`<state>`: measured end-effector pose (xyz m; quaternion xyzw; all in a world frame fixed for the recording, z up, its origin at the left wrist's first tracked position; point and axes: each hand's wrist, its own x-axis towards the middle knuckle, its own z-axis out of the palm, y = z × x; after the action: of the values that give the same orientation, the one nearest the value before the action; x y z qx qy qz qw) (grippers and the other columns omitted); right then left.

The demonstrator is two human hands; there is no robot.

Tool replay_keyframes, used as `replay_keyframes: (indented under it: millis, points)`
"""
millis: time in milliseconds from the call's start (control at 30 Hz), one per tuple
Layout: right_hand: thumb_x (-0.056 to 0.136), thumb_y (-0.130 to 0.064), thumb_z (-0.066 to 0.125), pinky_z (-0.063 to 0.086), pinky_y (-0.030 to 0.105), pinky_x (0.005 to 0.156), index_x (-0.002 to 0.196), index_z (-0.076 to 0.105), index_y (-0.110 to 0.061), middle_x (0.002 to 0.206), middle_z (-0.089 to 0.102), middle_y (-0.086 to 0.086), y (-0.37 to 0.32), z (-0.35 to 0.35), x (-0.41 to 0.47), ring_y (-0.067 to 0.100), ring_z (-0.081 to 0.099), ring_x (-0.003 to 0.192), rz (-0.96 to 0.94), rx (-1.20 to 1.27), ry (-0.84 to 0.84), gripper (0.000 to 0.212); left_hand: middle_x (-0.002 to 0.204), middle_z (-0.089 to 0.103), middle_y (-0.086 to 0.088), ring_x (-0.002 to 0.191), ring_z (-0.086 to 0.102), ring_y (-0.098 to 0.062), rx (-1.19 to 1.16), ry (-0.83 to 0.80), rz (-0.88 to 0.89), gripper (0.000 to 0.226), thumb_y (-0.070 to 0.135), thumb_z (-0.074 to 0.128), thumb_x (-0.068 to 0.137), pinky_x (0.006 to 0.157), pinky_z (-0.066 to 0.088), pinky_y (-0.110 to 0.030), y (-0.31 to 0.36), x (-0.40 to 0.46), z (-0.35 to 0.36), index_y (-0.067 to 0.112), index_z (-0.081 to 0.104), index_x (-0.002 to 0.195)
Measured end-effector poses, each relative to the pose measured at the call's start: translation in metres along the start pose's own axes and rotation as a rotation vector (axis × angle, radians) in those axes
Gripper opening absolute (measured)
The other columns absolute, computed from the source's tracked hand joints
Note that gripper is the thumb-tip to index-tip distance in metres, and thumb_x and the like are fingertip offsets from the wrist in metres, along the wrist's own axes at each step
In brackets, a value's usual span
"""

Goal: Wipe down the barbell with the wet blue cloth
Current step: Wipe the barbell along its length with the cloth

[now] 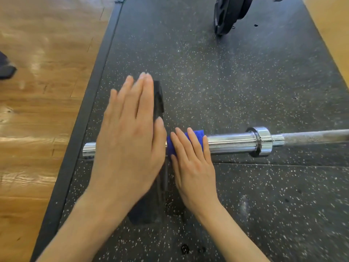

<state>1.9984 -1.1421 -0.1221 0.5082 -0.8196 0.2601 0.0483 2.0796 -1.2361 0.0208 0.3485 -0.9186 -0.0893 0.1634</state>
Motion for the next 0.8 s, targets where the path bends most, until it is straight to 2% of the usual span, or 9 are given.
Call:
replay_keyframes:
  millis: [133,300,467,533,633,667,767,800]
  points:
    - [0.106,-0.024,0.039,0.014,0.047,0.125,0.148,0.049,-0.011,0.155,0.045,0.003,0.004,-0.001,-0.004,0.025,0.034,0.149,-0.034,-0.019,-0.036,0.046,0.161,0.033,-0.018,0.151,0.028,-0.031,0.087,-0.077,0.055,0.067,0.018,0.022,0.091,0.126,0.016,-0.043,-0.005,0.011,0.007,-0.005,0.034,0.153]
    - [0.106,-0.026,0.038,0.019,0.046,0.124,0.144,0.053,-0.01,0.149,0.052,0.004,0.005,-0.002,0.005,0.025,0.04,0.145,-0.023,0.008,-0.04,0.044,0.16,0.035,-0.02,0.15,0.03,-0.033,0.095,-0.05,0.077,0.07,0.013,0.025,0.085,0.123,0.013,-0.042,-0.001,0.001,0.007,-0.007,0.037,0.151]
    - [0.106,-0.024,0.036,0.016,0.047,0.124,0.148,0.049,-0.011,0.156,0.044,0.003,0.0,-0.006,-0.014,0.024,0.032,0.15,-0.03,0.015,-0.046,0.046,0.16,0.034,-0.019,0.15,0.03,-0.033,0.083,-0.043,0.061,0.07,0.012,0.028,0.085,0.124,0.011,-0.041,0.002,-0.01,0.006,-0.005,0.035,0.152]
    - [0.107,-0.028,0.035,0.022,0.047,0.122,0.141,0.057,-0.011,0.146,0.055,0.003,0.001,-0.005,0.0,0.026,0.044,0.142,-0.024,-0.009,-0.065,0.044,0.161,0.032,-0.018,0.15,0.029,-0.032,0.08,-0.046,0.06,0.071,0.011,0.029,0.085,0.125,0.011,-0.041,0.003,-0.017,0.005,-0.004,0.033,0.154]
    - [0.105,-0.032,0.036,0.034,0.044,0.113,0.116,0.068,-0.016,0.115,0.069,-0.002,-0.003,-0.006,0.025,0.026,0.061,0.116,0.051,-0.004,-0.068,0.037,0.162,0.031,-0.016,0.151,0.027,-0.031,0.056,-0.013,0.065,0.069,0.01,0.03,0.087,0.126,0.01,-0.04,0.004,-0.023,0.005,-0.002,0.031,0.155]
    - [0.105,-0.031,0.037,0.033,0.044,0.114,0.118,0.068,-0.017,0.116,0.069,-0.002,-0.005,-0.007,0.02,0.026,0.06,0.117,0.054,-0.001,-0.066,0.036,0.162,0.032,-0.016,0.151,0.027,-0.03,0.043,-0.003,0.06,0.068,0.01,0.03,0.088,0.126,0.01,-0.04,0.005,-0.025,0.006,-0.002,0.031,0.155]
    - [0.105,-0.03,0.037,0.017,0.046,0.124,0.144,0.053,-0.014,0.149,0.052,0.0,-0.01,-0.014,-0.02,0.025,0.039,0.145,0.02,-0.011,-0.065,0.044,0.163,0.031,-0.015,0.151,0.028,-0.03,0.003,0.035,0.036,0.065,0.01,0.031,0.091,0.125,0.012,-0.042,0.009,-0.035,0.006,-0.003,0.03,0.155]
    - [0.106,-0.03,0.036,0.015,0.045,0.125,0.146,0.051,-0.015,0.152,0.049,0.0,-0.008,-0.014,-0.024,0.025,0.036,0.147,0.005,-0.02,-0.06,0.046,0.163,0.03,-0.015,0.152,0.027,-0.03,0.003,0.042,0.038,0.065,0.009,0.031,0.091,0.125,0.012,-0.043,0.01,-0.038,0.006,-0.003,0.03,0.155]
